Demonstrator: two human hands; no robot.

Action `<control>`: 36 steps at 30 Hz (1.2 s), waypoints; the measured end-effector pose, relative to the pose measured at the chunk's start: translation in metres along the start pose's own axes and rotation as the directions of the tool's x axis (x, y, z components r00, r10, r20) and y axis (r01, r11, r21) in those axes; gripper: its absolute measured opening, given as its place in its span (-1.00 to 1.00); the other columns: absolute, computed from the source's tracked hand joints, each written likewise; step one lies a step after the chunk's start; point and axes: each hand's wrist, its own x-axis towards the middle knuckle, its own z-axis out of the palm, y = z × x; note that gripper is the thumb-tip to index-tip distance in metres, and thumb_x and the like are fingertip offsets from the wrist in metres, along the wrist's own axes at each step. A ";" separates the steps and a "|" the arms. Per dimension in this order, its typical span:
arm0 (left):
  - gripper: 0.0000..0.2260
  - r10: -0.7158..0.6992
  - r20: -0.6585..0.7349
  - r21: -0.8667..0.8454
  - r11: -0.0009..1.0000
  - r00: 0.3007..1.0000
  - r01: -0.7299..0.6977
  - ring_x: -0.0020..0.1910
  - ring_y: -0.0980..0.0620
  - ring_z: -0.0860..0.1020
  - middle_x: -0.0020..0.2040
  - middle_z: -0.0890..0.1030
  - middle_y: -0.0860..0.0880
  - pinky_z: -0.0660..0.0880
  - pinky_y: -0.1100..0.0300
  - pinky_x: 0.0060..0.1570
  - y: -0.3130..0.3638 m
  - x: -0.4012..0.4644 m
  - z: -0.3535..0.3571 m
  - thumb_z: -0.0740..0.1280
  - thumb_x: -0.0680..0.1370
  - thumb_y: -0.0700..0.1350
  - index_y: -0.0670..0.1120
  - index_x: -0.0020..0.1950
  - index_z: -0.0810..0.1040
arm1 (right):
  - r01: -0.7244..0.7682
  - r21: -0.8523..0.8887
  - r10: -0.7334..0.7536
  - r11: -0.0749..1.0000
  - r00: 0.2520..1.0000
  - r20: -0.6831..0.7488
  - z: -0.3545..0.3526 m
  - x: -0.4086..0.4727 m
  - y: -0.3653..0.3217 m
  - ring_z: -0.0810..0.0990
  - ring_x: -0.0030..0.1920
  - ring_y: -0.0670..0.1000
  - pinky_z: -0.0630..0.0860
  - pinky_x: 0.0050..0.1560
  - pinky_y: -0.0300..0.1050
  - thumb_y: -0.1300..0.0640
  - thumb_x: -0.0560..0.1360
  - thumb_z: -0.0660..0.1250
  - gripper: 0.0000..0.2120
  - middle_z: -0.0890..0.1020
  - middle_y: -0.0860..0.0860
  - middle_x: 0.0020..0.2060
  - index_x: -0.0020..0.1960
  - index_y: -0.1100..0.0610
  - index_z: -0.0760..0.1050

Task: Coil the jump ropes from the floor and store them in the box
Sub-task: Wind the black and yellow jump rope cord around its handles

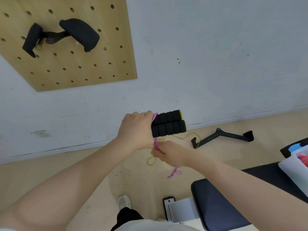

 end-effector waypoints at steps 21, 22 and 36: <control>-0.20 0.036 0.021 -0.350 0.936 0.999 -0.026 -0.21 -0.06 0.54 -0.18 0.57 -0.04 0.39 0.12 -0.25 -0.021 -0.031 -0.018 0.41 0.37 0.02 -0.10 0.46 0.04 | -0.022 0.475 0.080 0.880 0.991 -0.104 -0.024 0.017 0.003 0.42 -0.46 -0.34 0.33 -0.37 -0.46 0.30 0.56 0.19 -0.67 0.34 -0.21 -0.39 -0.30 -0.02 0.29; -0.25 -0.028 0.015 -0.328 0.944 0.999 0.031 -0.25 -0.07 0.53 -0.24 0.54 -0.03 0.34 0.13 -0.29 -0.026 -0.027 -0.014 0.39 0.39 0.01 -0.11 0.44 0.06 | 0.015 0.427 0.040 0.904 0.992 -0.119 -0.018 0.018 -0.003 0.43 -0.48 -0.32 0.30 -0.38 -0.41 0.24 0.59 0.15 -0.67 0.37 -0.20 -0.44 -0.33 0.01 0.32; -0.58 0.147 0.219 0.091 0.981 0.965 -0.170 -0.12 -0.03 0.45 -0.13 0.48 -0.04 0.35 0.15 0.01 -0.035 -0.024 0.021 0.24 0.48 -0.01 -0.16 0.27 0.31 | 0.258 0.159 -0.211 0.953 0.941 -0.267 -0.079 0.016 -0.034 0.41 -0.45 -0.25 0.31 -0.36 -0.41 0.07 0.53 0.28 -0.79 0.45 -0.16 -0.49 -0.20 0.18 0.52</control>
